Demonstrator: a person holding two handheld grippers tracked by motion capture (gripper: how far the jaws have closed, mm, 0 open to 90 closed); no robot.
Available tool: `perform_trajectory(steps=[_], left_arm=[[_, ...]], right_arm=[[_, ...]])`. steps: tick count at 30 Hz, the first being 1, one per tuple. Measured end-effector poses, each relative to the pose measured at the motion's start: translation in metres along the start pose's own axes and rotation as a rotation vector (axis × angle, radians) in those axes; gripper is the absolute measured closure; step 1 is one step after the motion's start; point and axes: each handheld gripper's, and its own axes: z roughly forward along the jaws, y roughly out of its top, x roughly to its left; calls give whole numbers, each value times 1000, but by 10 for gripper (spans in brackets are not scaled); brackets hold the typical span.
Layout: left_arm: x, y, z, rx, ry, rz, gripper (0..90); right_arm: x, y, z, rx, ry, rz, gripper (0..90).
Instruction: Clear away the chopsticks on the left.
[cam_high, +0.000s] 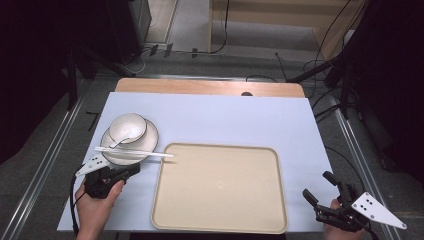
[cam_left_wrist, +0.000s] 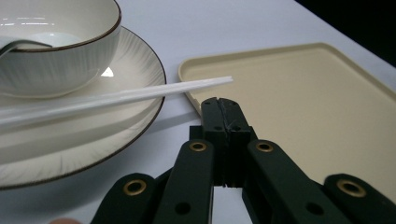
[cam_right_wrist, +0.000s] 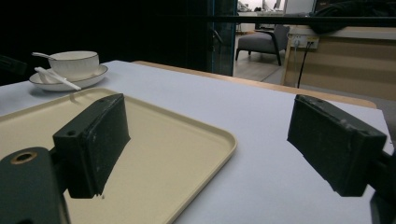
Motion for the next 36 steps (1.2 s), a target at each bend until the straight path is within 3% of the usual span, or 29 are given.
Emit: perform_trajectory(steps=[3,6,8,17,19,23,33,36], left_arm=[[0,4,7,20,7,0,900],[1,8,14,38,43,12,900],[5,12,21,53,51,-11,900],[11,20,46,125,116,-33,900],[12,20,50,130,138,-59,900],[15,22,54,131,151,-70,900],[18,30,65,145,179,-54,900],[18,33,69,137,205,-55,900]], right_arm=[[0,0,1,-3,-1,-4,129],[1,0,5,9,6,-3,129],[1,-2,6,19,12,-3,129],[0,-2,2,16,24,0,129],[1,-2,2,18,30,-8,129],[1,-2,2,18,31,-2,129],[0,-5,2,36,37,3,129],[0,-6,3,35,36,7,129]])
